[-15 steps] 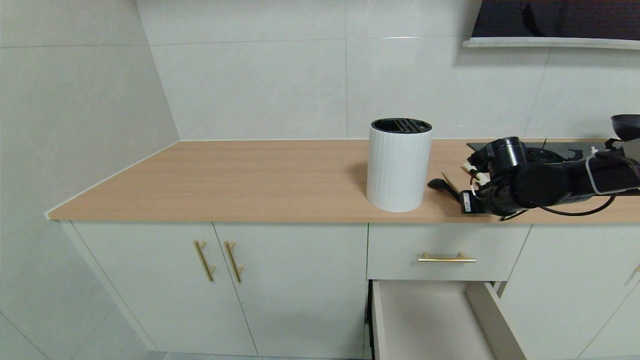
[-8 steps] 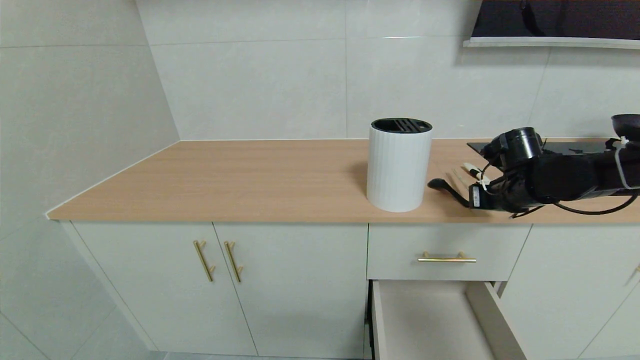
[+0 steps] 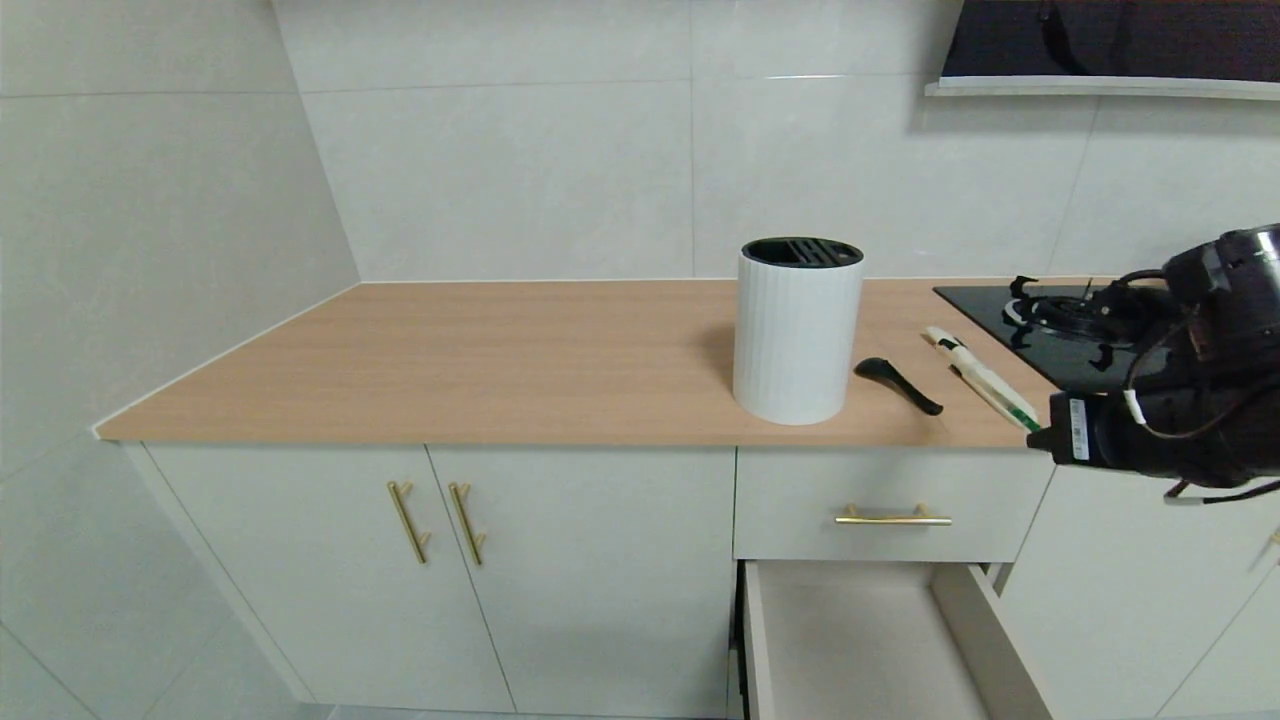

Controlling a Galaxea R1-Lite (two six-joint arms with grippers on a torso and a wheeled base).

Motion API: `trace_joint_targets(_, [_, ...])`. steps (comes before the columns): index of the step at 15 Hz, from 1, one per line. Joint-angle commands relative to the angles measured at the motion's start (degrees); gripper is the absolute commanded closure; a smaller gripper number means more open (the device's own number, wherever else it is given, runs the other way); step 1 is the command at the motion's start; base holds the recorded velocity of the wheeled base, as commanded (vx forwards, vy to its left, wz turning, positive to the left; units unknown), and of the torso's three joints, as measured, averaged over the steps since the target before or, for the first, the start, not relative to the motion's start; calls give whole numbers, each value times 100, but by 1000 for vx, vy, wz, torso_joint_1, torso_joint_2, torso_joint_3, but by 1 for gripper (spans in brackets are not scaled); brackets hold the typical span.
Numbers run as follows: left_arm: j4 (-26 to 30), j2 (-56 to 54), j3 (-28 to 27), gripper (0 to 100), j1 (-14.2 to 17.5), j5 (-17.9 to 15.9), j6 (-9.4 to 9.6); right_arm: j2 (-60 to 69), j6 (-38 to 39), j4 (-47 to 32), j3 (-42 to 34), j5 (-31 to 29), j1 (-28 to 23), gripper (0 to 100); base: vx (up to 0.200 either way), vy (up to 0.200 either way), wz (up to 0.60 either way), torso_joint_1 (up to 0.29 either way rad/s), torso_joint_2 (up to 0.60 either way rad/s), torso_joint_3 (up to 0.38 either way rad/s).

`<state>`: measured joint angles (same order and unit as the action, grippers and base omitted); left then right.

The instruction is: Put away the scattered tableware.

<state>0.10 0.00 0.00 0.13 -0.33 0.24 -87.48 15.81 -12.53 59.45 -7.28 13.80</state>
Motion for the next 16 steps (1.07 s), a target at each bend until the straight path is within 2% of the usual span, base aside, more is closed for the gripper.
trace_joint_targets(1, [-1, 0, 0, 0, -5, -2, 2, 688, -105, -355, -268, 561, 17, 100, 0, 0, 0, 0, 0, 0])
trace_joint_targets(3, [-1, 0, 0, 0, 4, -2, 2, 926, -386, -566, -347, 1141, -9, 100, 0, 0, 0, 0, 0, 0])
trace_joint_targets(4, [-1, 0, 0, 0, 4, -2, 2, 961, -421, -566, -382, 1220, -9, 100, 0, 0, 0, 0, 0, 0])
trace_joint_targets(6, [-1, 0, 0, 0, 4, -2, -7, 1005, -623, -584, -549, 1229, 17, 100, 0, 0, 0, 0, 0, 0])
trace_joint_targets(8, [-1, 0, 0, 0, 4, -2, 2, 1005, -1186, -549, -865, 1273, 44, 100, 0, 0, 0, 0, 0, 0])
trace_joint_targets(12, [-1, 0, 0, 0, 4, -2, 2, 811, -1265, -531, -1067, 1255, 439, 100, 0, 0, 0, 0, 0, 0])
trace_joint_targets(16, [-1, 0, 0, 0, 4, -2, 2, 504, -1265, -531, -1155, 1246, 615, 100, 0, 0, 0, 0, 0, 0])
